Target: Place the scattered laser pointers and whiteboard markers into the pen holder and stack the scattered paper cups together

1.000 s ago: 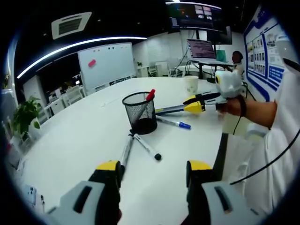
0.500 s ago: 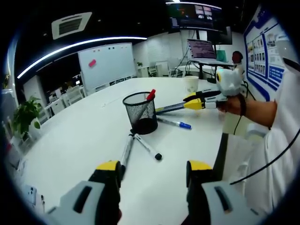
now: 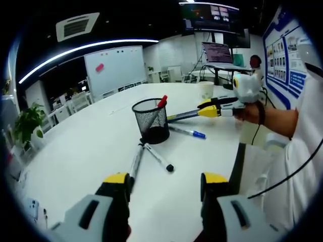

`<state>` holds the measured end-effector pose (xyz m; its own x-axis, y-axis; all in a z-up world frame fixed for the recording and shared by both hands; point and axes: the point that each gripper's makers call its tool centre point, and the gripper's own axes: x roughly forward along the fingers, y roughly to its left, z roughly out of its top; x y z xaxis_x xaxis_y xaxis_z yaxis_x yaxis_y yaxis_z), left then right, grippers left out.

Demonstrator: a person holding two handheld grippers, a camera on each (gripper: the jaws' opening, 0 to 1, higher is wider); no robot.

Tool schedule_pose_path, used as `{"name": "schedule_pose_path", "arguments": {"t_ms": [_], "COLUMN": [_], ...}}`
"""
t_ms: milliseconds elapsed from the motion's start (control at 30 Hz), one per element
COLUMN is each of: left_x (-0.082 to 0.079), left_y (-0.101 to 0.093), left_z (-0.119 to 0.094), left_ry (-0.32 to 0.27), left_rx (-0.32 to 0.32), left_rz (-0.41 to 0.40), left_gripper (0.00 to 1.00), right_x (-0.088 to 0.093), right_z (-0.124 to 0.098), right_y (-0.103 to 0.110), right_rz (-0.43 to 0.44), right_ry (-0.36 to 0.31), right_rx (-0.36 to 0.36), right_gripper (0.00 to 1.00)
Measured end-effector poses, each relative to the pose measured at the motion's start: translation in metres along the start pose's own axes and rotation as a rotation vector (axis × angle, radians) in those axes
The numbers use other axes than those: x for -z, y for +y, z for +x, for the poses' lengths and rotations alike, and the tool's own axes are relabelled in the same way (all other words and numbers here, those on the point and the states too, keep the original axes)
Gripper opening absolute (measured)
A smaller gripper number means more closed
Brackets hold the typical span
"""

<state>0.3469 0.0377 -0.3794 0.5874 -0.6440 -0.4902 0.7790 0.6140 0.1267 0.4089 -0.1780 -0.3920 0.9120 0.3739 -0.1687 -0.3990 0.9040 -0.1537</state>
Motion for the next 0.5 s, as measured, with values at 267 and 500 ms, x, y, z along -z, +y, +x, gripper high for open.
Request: {"name": "schedule_pose_path", "arguments": {"t_ms": [267, 500], "left_x": [0.0009, 0.0035], "left_y": [-0.0012, 0.0004], "left_z": [0.0024, 0.003], "left_ry": [-0.001, 0.01], "left_rx": [0.005, 0.0], "left_rz": [-0.003, -0.001], "left_gripper": [0.57, 0.57], "right_x": [-0.0016, 0.0001], "right_z": [-0.0015, -0.0001], "right_y": [-0.0026, -0.0031], "right_rz": [0.005, 0.012], "right_ry": [-0.009, -0.004], "right_rx": [0.011, 0.01], "right_gripper": [0.18, 0.18]}}
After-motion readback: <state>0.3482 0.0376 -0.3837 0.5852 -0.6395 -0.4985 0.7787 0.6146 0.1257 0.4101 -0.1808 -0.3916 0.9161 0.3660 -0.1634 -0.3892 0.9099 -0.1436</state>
